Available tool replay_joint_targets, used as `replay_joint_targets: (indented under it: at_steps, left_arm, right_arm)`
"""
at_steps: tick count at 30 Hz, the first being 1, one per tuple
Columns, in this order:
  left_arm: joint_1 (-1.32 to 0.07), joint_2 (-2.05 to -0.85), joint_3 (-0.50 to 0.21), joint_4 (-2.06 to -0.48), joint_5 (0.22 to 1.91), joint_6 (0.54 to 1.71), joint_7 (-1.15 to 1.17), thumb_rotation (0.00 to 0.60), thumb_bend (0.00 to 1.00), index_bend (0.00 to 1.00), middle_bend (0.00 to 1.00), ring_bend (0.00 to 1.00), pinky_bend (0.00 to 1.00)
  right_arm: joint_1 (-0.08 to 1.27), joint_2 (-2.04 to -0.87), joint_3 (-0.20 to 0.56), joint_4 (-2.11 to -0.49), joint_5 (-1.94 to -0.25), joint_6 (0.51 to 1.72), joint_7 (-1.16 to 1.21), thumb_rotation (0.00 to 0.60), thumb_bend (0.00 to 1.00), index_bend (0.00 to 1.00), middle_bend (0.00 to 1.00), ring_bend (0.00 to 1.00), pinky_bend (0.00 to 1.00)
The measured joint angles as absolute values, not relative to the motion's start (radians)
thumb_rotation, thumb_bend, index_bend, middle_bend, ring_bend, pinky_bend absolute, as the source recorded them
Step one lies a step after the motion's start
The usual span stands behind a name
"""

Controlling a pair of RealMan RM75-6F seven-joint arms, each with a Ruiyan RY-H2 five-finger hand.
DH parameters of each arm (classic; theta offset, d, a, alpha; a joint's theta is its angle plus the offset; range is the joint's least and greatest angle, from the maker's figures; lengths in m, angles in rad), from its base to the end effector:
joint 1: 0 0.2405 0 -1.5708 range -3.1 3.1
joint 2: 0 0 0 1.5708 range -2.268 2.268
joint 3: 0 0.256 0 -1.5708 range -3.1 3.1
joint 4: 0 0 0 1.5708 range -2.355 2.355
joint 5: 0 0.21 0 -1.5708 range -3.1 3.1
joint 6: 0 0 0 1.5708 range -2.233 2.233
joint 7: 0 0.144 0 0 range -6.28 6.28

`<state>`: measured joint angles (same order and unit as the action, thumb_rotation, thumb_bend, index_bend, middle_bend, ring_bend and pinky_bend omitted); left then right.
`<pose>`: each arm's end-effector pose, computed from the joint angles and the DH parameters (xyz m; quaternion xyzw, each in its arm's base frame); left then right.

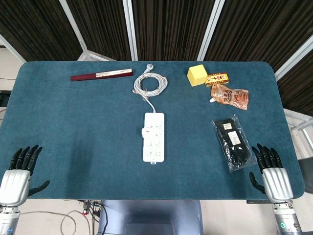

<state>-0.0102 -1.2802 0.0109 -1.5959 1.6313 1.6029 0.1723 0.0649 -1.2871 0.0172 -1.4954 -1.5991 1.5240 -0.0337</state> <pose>-0.2897 0.1444 0.1119 -0.6086 -0.3567 -0.4025 0.5834 -0.3072 -0.1678 0.1102 0.6144 -0.3757 0.4080 0.5612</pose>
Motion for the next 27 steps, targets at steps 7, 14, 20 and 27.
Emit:
replay_joint_targets:
  at_steps: [7, 14, 20, 27]
  left_arm:
    - [-0.010, -1.274, 0.003, -1.594, 1.616, 1.600, 0.159, 0.600, 0.02, 0.05, 0.03, 0.01, 0.04]
    - [-0.012, -1.274, 0.009, -1.599, 1.625, 1.598, 0.160, 0.600, 0.02, 0.05, 0.03, 0.01, 0.04]
    - [-0.014, -1.274, 0.008, -1.608, 1.627, 1.596, 0.171, 0.600, 0.02, 0.05, 0.03, 0.01, 0.04]
    - [-0.014, -1.274, 0.010, -1.603, 1.621, 1.589, 0.172, 0.600, 0.02, 0.05, 0.03, 0.01, 0.04]
  right_arm:
    - [0.066, -1.292, 0.010, -1.492, -1.605, 1.519, -0.046, 0.600, 0.49, 0.00, 0.00, 0.00, 0.00]
    - [0.064, -1.290, 0.005, -1.499, -1.615, 1.524, -0.039, 0.600, 0.49, 0.00, 0.00, 0.00, 0.00]
    - [0.065, -1.287, 0.010, -1.500, -1.613, 1.528, -0.033, 0.600, 0.49, 0.00, 0.00, 0.00, 0.00]
    - [0.069, -1.292, 0.008, -1.494, -1.624, 1.527, -0.033, 0.600, 0.49, 0.00, 0.00, 0.00, 0.00]
